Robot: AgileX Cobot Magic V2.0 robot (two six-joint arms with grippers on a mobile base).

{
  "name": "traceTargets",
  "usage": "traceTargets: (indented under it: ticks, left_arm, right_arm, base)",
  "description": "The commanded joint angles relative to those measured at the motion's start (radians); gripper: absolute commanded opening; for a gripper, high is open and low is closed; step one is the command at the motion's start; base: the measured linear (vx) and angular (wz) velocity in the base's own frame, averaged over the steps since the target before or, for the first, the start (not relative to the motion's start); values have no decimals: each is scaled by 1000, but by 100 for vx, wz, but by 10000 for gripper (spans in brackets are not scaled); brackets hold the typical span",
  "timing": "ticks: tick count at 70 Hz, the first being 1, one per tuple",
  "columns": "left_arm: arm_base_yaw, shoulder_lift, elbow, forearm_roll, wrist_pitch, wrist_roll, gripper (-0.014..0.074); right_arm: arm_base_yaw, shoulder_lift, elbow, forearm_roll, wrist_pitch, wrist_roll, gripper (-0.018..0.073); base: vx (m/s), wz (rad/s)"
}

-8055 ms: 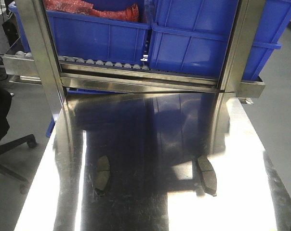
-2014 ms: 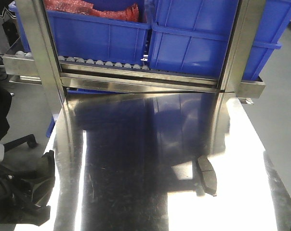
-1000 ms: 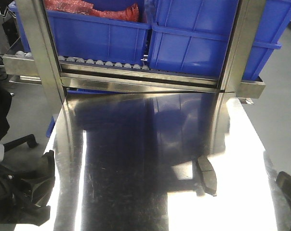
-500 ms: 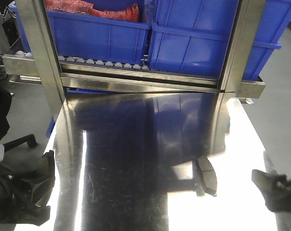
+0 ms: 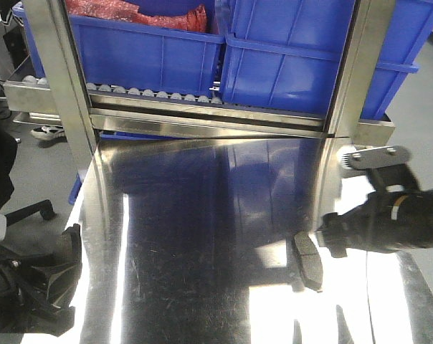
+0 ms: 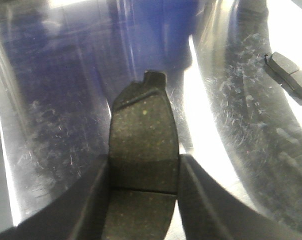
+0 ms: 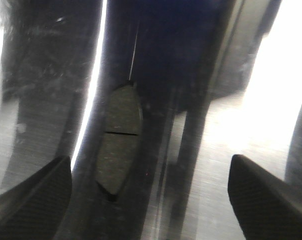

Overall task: Move and align brake pads A on conveyor
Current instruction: 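Move the right gripper down toward the remaining pad, then close the right gripper on the pad and lift it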

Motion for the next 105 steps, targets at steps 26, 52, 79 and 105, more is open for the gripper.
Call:
traceTargets:
  ticks: [26,52,79,105]
  left_arm:
    - [-4,-11,-29,1,-89,-3,101]
    - [-4,-11,-29,1,-89,-3,101]
    - [-4,-11,-29,1,-89,-3,101]
    - [-4,-11,-29,0,-89,-3,101]
  right_arm:
    - [53,258,-182,-10,40,59,593]
    - [53,345,-181,-18,1,59,593]
    - [52,358,-181,-22,-30,59,476]
    - [52,388,-181,-24,-30,60,399]
  base:
    - [0,0]
    - [0,0]
    - [0,0]
    - [0,0]
